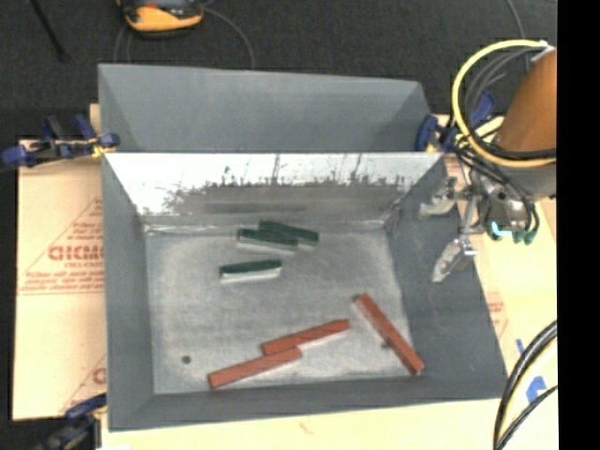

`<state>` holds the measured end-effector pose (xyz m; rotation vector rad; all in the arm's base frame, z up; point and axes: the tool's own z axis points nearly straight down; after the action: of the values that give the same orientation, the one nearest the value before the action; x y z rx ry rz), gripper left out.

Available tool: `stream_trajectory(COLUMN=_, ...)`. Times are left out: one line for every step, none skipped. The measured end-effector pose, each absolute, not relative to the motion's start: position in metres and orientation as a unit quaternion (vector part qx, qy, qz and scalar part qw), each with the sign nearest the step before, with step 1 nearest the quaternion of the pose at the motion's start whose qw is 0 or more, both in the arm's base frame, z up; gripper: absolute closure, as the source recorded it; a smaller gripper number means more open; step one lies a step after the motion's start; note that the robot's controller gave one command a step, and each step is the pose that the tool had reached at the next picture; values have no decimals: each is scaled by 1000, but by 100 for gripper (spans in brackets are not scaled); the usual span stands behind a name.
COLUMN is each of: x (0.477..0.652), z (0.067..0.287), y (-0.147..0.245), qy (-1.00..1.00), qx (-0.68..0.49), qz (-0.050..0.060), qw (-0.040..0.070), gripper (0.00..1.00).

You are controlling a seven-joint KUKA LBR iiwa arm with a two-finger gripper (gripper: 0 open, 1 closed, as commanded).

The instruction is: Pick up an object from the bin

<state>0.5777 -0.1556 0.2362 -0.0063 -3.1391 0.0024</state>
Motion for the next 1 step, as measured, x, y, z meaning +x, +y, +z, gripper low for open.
stream_trajectory(x=579, z=240, y=-155, qy=-1000, qx=0, qz=2, qw=-2, gripper=0)
